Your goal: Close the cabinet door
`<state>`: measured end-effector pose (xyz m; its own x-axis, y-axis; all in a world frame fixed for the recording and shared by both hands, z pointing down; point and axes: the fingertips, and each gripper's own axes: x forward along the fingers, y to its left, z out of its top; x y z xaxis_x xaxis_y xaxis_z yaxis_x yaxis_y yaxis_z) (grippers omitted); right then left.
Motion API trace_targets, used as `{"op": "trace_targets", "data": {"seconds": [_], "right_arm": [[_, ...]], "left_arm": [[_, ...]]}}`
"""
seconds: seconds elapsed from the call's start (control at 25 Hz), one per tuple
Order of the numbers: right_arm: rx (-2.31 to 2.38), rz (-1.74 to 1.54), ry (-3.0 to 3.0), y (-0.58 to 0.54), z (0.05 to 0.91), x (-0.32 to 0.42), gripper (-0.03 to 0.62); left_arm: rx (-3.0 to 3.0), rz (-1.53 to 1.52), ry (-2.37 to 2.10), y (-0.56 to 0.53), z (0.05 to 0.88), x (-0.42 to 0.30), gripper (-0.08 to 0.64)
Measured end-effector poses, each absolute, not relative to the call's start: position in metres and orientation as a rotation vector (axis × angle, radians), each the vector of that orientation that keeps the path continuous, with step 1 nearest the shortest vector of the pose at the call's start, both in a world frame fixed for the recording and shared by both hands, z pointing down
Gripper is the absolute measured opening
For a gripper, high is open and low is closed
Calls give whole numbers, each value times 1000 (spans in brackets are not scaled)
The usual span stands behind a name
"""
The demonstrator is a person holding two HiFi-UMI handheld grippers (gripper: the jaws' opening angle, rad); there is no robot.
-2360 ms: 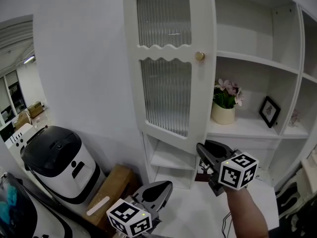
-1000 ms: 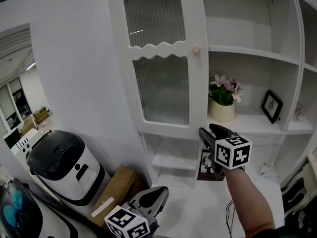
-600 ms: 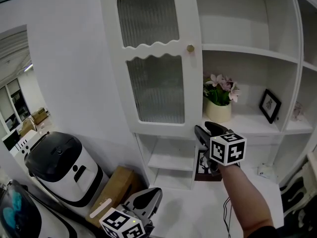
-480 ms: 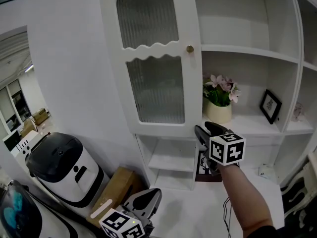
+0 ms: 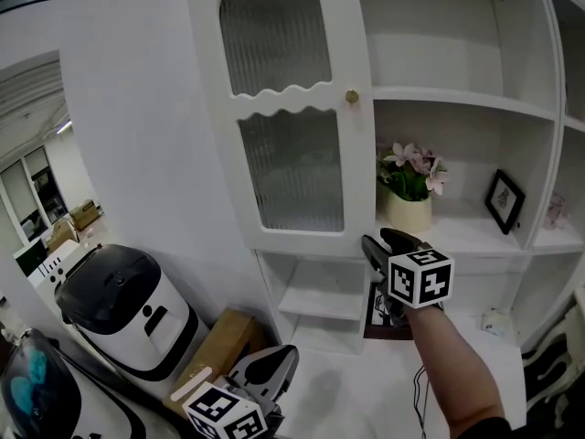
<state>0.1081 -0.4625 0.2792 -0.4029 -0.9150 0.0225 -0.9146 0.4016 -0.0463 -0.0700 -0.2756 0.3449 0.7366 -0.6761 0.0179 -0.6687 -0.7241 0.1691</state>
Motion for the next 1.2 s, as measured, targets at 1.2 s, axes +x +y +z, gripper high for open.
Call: {"op": "trace_targets", "data": {"seconds": [1.2], "right_arm": [[-1121, -30, 2875, -308, 318, 120, 11]], "left_arm": [[2604, -73, -1359, -200, 364, 9, 6]]}}
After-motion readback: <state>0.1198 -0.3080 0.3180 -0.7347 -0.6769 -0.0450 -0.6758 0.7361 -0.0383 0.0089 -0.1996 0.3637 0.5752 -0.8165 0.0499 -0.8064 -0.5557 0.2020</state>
